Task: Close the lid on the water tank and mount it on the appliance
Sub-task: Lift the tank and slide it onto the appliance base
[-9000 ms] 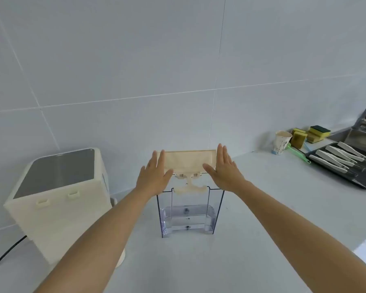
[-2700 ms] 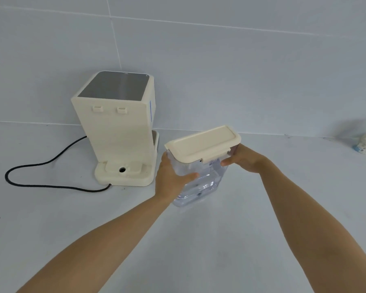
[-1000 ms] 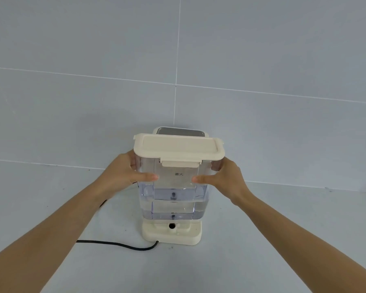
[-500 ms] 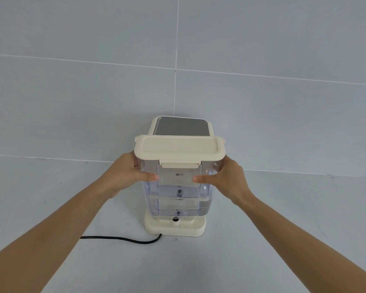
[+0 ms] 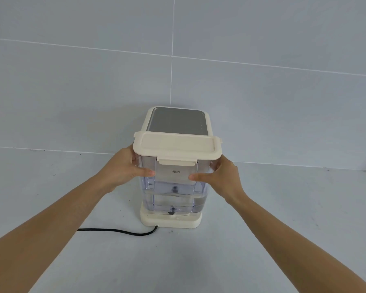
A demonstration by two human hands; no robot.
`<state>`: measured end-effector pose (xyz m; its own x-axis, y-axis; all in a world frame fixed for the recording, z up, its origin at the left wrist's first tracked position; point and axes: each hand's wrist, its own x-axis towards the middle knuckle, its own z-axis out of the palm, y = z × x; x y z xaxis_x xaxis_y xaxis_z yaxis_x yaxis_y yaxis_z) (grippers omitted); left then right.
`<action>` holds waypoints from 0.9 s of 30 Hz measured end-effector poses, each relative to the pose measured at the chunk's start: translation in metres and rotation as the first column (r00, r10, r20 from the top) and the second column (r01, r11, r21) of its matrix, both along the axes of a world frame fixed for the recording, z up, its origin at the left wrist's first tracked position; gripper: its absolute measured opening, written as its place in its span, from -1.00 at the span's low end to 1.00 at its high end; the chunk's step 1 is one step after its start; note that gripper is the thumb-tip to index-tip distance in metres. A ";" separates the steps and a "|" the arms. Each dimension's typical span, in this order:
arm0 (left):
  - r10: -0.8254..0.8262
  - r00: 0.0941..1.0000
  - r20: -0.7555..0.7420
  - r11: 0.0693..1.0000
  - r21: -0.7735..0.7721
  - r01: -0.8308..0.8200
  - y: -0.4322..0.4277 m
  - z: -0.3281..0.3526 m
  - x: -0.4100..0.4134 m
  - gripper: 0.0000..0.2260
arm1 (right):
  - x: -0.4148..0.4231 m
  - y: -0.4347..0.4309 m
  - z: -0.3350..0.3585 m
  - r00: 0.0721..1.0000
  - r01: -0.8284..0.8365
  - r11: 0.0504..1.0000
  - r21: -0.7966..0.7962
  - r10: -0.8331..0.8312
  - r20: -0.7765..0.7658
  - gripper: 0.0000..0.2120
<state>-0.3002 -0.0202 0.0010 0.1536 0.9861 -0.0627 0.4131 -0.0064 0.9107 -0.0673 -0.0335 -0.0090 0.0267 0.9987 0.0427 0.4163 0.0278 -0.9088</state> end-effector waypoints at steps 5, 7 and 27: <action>-0.001 0.999 -0.035 1.000 -0.006 0.001 0.000 -0.004 -0.002 -0.39 | -0.003 -0.001 -0.010 1.000 0.014 1.000 -0.021 -0.014 -0.006 -0.44; -0.004 1.000 -0.025 1.000 -0.011 0.004 -0.001 -0.005 -0.002 -0.39 | -0.003 -0.001 -0.013 1.000 0.021 0.999 -0.026 -0.021 -0.006 -0.43; -0.006 0.994 -0.108 1.000 -0.016 0.005 0.006 -0.029 -0.010 -0.32 | -0.005 0.000 -0.027 0.999 0.032 0.998 -0.047 -0.031 0.019 -0.46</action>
<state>-0.3099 -0.0144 -0.0284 0.1504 0.9840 -0.0950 0.5094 0.0052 0.8605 -0.0719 -0.0339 -0.0357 0.0580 0.9983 -0.0038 0.4329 -0.0286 -0.9010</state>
